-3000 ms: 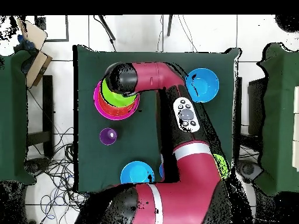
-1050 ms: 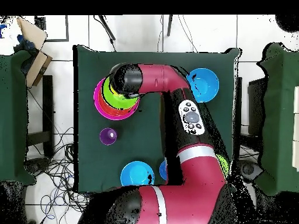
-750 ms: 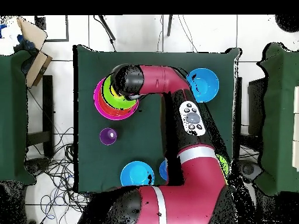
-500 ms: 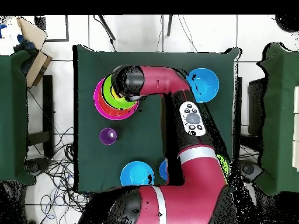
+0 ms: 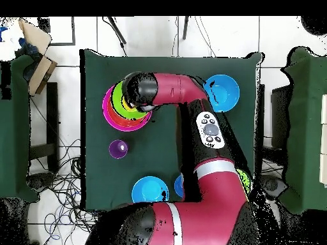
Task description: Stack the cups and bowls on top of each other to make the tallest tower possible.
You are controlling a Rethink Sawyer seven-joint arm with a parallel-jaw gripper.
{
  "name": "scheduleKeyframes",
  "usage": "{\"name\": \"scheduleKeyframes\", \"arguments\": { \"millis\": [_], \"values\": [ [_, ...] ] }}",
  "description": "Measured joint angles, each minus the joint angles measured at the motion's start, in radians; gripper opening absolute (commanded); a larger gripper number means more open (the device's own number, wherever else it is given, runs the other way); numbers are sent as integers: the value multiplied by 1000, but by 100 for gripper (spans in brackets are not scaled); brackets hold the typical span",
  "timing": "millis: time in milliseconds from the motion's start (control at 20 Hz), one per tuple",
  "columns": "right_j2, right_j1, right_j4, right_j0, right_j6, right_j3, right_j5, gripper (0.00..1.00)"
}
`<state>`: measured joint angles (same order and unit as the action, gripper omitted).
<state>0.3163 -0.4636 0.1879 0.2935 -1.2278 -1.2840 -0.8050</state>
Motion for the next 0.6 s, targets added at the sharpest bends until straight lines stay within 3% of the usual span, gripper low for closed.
{"name": "scheduleKeyframes", "arguments": {
  "millis": [50, 100, 600],
  "values": [
    [0, 0, -1, 0, 0, 0, 0, 0],
    [0, 1, -7, -2, 0, 0, 0, 100],
    [0, 2, -43, -2, 0, 0, -11, 100]
  ]
}}
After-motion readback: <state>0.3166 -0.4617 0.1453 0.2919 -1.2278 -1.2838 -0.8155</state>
